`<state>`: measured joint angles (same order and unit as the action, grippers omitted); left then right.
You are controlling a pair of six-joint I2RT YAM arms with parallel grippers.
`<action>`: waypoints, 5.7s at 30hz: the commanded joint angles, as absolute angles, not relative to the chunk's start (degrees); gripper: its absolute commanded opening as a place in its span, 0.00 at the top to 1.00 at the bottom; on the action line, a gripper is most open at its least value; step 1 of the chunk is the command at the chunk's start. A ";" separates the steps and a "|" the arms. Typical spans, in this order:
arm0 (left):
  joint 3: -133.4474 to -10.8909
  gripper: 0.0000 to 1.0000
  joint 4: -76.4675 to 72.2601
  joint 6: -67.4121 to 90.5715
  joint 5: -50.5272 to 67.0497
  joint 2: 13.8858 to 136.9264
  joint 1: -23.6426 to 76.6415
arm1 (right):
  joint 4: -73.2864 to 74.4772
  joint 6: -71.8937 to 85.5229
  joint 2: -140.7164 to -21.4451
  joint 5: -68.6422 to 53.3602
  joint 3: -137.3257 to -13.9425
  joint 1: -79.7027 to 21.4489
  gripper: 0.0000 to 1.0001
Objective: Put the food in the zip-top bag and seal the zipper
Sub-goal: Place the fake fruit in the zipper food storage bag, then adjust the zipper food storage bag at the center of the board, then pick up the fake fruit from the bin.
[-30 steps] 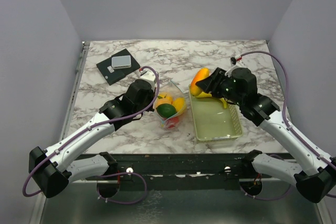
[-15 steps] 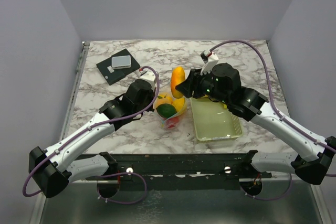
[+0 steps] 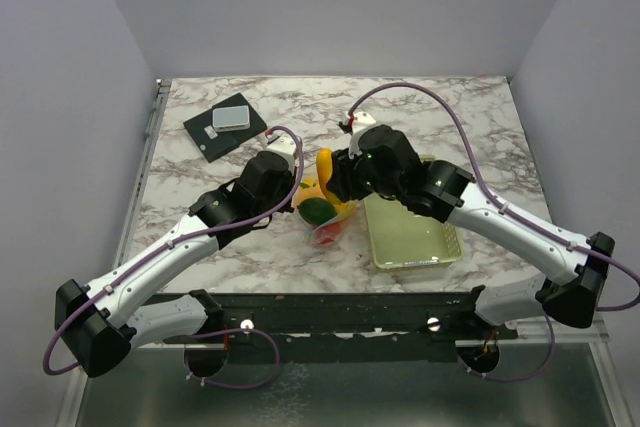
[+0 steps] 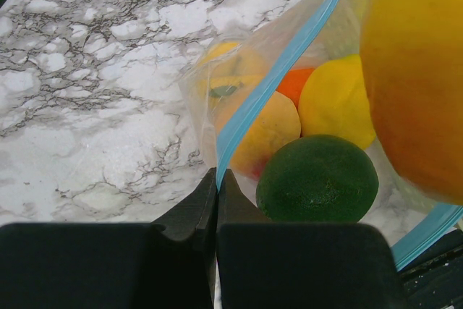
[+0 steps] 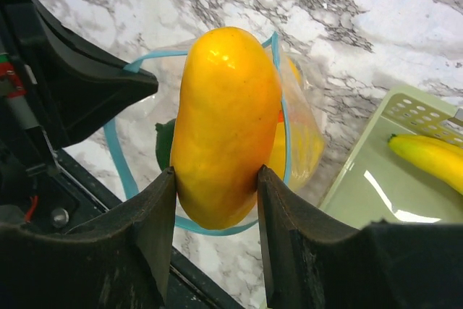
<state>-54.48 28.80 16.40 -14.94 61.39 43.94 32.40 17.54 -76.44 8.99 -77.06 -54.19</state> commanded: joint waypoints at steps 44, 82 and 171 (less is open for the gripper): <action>-53.71 1.00 28.21 15.85 -14.02 60.62 43.71 | 42.70 32.59 -77.39 36.08 -80.44 -61.62 0.38; -66.36 1.00 34.98 18.88 -6.51 57.03 43.81 | 45.59 37.17 -81.29 34.92 -86.19 -60.47 0.99; -52.35 1.00 28.66 19.54 -13.21 52.92 43.70 | 47.61 61.63 -71.32 40.23 -66.43 -45.88 0.29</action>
<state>-53.43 30.48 20.27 -12.45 54.11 43.88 46.65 52.01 -73.19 37.04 -69.54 -48.14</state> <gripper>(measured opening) 0.005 0.656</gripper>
